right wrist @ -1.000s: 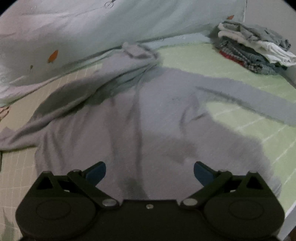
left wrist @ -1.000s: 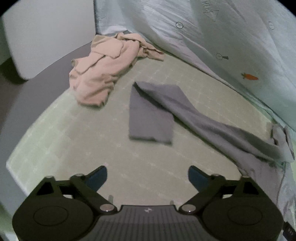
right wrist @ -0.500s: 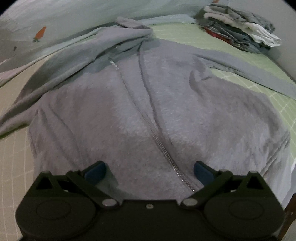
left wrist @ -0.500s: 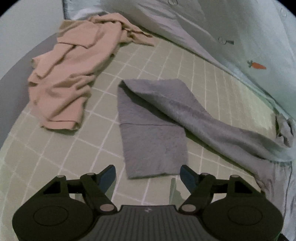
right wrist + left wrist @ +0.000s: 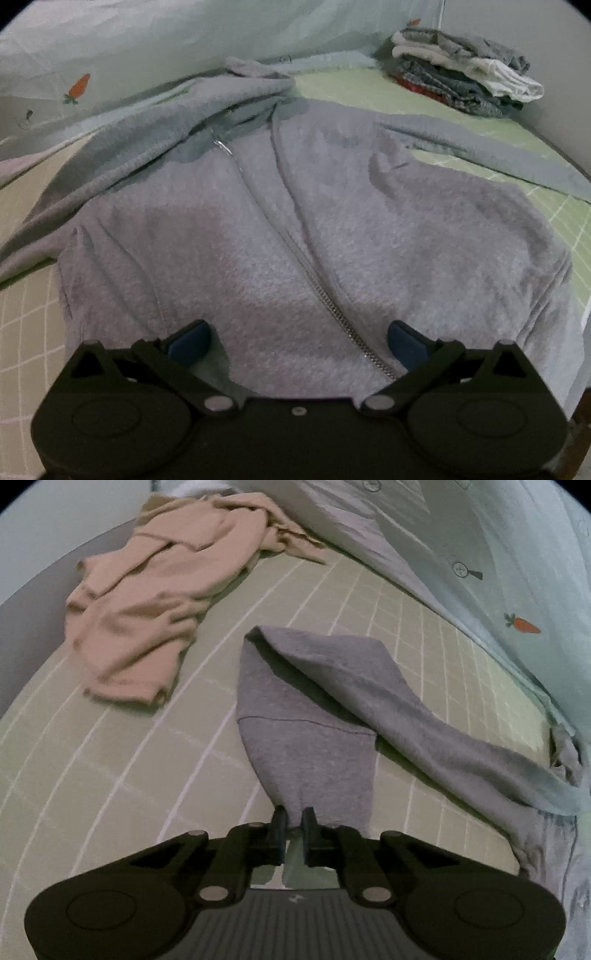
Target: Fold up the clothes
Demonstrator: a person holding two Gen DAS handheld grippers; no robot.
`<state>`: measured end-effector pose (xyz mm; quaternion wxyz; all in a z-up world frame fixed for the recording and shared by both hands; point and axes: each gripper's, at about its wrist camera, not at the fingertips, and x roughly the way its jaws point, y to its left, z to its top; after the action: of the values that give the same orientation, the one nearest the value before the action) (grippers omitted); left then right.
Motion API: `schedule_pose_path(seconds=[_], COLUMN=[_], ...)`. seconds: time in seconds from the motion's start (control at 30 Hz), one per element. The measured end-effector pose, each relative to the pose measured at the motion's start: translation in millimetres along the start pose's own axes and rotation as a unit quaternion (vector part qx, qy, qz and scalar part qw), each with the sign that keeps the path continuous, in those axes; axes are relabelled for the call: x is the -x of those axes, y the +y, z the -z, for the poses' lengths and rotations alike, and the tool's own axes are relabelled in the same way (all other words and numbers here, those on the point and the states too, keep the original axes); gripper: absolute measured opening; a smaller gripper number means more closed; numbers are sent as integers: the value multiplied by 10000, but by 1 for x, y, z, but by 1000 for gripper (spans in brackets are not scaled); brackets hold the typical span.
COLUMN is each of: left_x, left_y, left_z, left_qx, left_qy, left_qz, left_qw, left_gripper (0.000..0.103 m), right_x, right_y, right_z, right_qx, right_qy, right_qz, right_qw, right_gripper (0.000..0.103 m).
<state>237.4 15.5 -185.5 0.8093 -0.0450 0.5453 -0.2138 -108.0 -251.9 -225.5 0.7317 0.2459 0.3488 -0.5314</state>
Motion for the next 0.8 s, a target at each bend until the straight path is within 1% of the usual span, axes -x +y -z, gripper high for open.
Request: schedule_pose_path(seconds=[0.13, 0.2, 0.33, 0.47, 0.53, 0.63, 0.73, 0.8], left_x=[22, 35, 64, 90, 100, 110, 117, 123], left_y=[14, 23, 51, 83, 98, 109, 108, 105], left_z=[23, 39, 68, 89, 97, 102, 103, 97], left_qx=[143, 171, 259, 499, 672, 829, 791, 694], left_qy=[76, 103, 105, -50, -116, -210, -307, -375], left_qz=[-85, -224, -724, -1337, -1501, -1580, -1625, -1687], left_qw=[9998, 9996, 9970, 9898, 9863, 9837, 9830, 9825], left_gripper=[8, 8, 8, 8, 8, 8, 8, 8], right_x=[2, 2, 2, 4, 4, 4, 4, 3], right_y=[-1, -2, -1, -1, -1, 0, 0, 0], right_z=[7, 7, 9, 15, 16, 17, 15, 13], right_qx=[36, 60, 93, 108, 93, 85, 90, 101], right_qy=[-234, -245, -349, -529, -566, -586, -550, -484], right_qz=[-50, -91, -116, -117, -109, -98, -100, -108], right_qw=[9997, 9996, 9993, 9985, 9983, 9982, 9984, 9987], right_gripper=[103, 103, 103, 103, 103, 103, 103, 103])
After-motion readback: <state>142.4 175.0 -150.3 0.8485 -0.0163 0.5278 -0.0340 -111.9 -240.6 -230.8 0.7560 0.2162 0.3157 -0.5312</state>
